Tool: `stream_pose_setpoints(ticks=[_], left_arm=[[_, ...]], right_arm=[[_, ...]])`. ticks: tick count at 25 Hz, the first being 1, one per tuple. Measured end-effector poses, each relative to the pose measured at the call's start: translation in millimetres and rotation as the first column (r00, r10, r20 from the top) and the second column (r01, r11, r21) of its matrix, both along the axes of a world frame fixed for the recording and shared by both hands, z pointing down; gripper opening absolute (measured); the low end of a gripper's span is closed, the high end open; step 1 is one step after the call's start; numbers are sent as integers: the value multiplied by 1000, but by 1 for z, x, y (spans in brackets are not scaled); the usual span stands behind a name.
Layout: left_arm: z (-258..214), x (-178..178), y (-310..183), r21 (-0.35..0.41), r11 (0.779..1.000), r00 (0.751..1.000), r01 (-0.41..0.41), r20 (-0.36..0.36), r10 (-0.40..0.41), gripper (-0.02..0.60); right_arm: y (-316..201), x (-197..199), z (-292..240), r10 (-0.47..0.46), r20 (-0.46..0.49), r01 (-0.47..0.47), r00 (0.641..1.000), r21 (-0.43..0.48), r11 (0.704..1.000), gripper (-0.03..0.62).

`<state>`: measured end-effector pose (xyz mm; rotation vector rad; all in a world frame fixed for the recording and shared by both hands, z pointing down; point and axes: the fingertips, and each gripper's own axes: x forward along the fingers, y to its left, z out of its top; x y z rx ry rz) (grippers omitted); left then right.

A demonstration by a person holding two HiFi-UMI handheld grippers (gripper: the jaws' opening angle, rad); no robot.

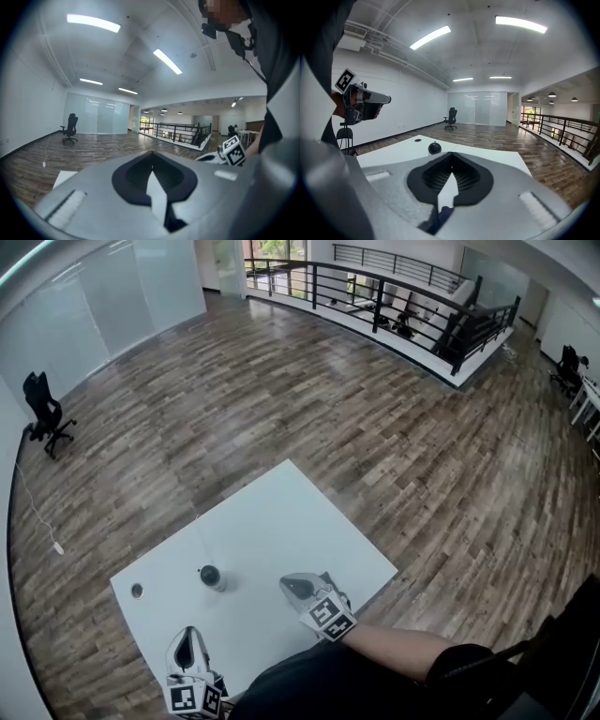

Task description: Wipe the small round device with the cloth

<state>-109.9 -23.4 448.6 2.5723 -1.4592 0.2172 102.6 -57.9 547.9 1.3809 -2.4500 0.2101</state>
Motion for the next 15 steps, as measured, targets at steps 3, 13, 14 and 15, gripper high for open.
stream_pose_setpoints(ticks=[3,13,14,15], left_arm=[[8,5,1,-11,1000,1000,-10,-2,10,3],[5,21,-11,-5,1000,1000,-29,-2,29,3],[4,21,-11,-5,1000,1000,-30,-1,30,3],[3,21,-12,-4,1000,1000,-30,-1,30,3]], right_arm=[[1,6,6,10,-2,-10,1000,-3,1000,2],[-5,20,9,24,-9,-24,1000,-14,1000,2],[-5,21,8,22,-9,-23,1000,-14,1000,2],[-6,21,7,21,-10,-21,1000,-13,1000,2]])
